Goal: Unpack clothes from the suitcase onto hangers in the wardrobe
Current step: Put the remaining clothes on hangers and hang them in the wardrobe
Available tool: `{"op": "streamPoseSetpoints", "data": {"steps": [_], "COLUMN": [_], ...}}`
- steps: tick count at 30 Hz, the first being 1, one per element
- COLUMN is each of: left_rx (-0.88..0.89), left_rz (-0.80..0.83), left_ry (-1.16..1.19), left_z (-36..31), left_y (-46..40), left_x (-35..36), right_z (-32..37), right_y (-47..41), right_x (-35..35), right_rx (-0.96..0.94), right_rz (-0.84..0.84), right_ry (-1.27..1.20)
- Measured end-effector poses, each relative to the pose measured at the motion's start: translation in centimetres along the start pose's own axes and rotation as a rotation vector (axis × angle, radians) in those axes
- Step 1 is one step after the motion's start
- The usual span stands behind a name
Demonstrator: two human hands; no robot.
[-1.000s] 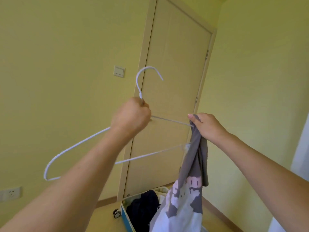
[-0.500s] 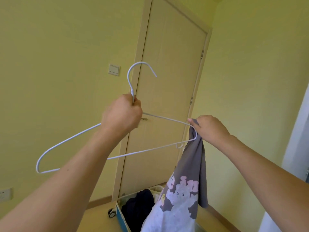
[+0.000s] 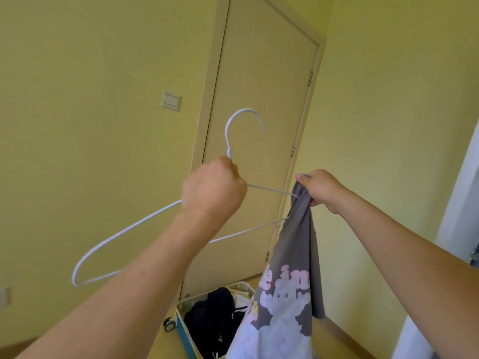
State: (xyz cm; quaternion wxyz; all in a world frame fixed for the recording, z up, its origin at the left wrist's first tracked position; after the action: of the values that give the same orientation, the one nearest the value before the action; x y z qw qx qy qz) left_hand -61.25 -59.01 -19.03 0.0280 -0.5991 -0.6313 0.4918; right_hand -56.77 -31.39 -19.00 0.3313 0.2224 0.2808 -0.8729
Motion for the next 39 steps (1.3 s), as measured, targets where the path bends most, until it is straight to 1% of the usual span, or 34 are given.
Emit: {"op": "streamPoseSetpoints", "data": {"steps": [2,4,6,7,8,9,11,12,13,14,16,18,20,21,23,25,26,27,28,29,30,31,32,33,34,35,36,37,38,39], "left_rx": [0.023,0.039,0.034,0.028,0.024,0.025,0.057,0.091,0.124,0.144,0.120,0.049,0.000,-0.007,0.013,0.057,0.083,0.116,0.156,0.192,0.242,0.326,0.433,0.562,0.689,0.783,0.823,0.823,0.789,0.745], "left_rz": [0.032,0.058,0.065,0.059,0.057,0.065,0.106,0.122,0.128,0.121,0.104,0.129,0.175,0.187,0.181,0.164,0.133,0.058,-0.076,-0.236,-0.380,-0.505,-0.567,-0.535,-0.416,-0.218,0.021,0.263,0.474,0.647], "left_ry": [0.002,0.018,0.024,0.017,0.013,0.022,0.085,0.114,0.125,0.122,0.111,0.138,0.231,0.288,0.360,0.306,0.207,0.057,-0.104,-0.203,-0.197,-0.113,0.005,0.127,0.230,0.284,0.260,0.170,0.060,-0.031], "left_z": [-1.2,-1.8,-1.6,-1.5,-1.4,-1.5,-2.4,-3.1,-3.9,-4.4,-4.2,-3.0,-1.6,-1.1,-0.7,-1.0,-1.2,-1.5,-1.9,-2.3,-2.8,-3.5,-4.2,-5.2,-6.2,-7.3,-8.2,-8.5,-8.1,-7.1], "left_y": [0.8,1.2,1.2,1.1,1.0,0.9,1.0,1.2,1.3,1.4,1.1,0.4,-0.3,-0.7,-1.5,-2.1,-2.3,-2.5,-2.3,-1.6,-0.4,1.4,3.4,5.2,6.8,8.0,9.0,9.9,10.7,11.2], "left_x": [1.4,2.6,3.3,3.3,3.3,3.4,3.6,3.7,3.8,3.9,4.2,5.1,6.0,6.3,6.5,6.3,6.2,5.7,4.6,3.3,2.2,1.3,1.0,1.5,2.7,4.9,7.8,10.9,13.9,16.3], "right_z": [-0.1,-0.1,-0.4,-0.3,0.1,0.6,1.8,2.4,2.8,3.2,3.5,3.6,3.2,3.1,2.6,2.7,2.9,3.2,3.4,3.6,3.6,3.6,3.6,3.5,3.5,3.6,3.7,3.9,4.1,4.2], "right_y": [0.6,1.1,0.9,0.8,0.7,0.7,1.4,1.9,2.4,2.7,2.8,2.7,2.4,2.5,2.5,2.8,2.9,3.0,3.0,3.0,2.8,2.6,2.4,2.2,1.9,1.7,1.6,1.6,1.7,1.8], "right_x": [1.2,1.7,0.9,0.0,-1.0,-1.7,-1.5,-1.2,-1.1,-0.8,-0.2,1.2,1.9,2.0,2.2,2.1,2.0,1.7,1.3,0.9,0.5,0.1,-0.3,-0.5,-0.7,-0.9,-1.0,-1.0,-1.2,-1.7], "right_rx": [0.107,0.160,0.129,0.070,-0.021,-0.118,-0.274,-0.324,-0.353,-0.361,-0.379,-0.457,-0.447,-0.424,-0.388,-0.401,-0.423,-0.444,-0.462,-0.479,-0.491,-0.497,-0.495,-0.489,-0.486,-0.492,-0.506,-0.519,-0.531,-0.547], "right_rz": [0.093,0.160,0.125,0.061,-0.016,-0.079,-0.173,-0.221,-0.258,-0.278,-0.261,-0.145,-0.032,0.010,0.044,0.030,0.007,-0.025,-0.062,-0.092,-0.107,-0.109,-0.101,-0.093,-0.092,-0.097,-0.106,-0.121,-0.142,-0.171], "right_ry": [-0.139,-0.177,-0.171,-0.123,-0.011,0.167,0.608,0.738,0.795,0.797,0.686,0.456,0.222,0.159,0.122,0.123,0.130,0.152,0.185,0.217,0.232,0.228,0.214,0.193,0.168,0.150,0.147,0.155,0.171,0.180]}}
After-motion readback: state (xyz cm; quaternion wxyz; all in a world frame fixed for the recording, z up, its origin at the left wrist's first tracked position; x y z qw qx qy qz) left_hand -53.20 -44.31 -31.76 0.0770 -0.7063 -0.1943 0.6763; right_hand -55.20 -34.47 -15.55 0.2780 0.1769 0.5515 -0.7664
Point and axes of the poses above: each hand's wrist, its own y-axis away from the middle knuckle, its own x-axis out of the palm, z = x × y, the point moved 9 cm from there along -y, towards the middle knuckle, and after that the axes turned 6 degrees about -y, right-handed, at the moved point
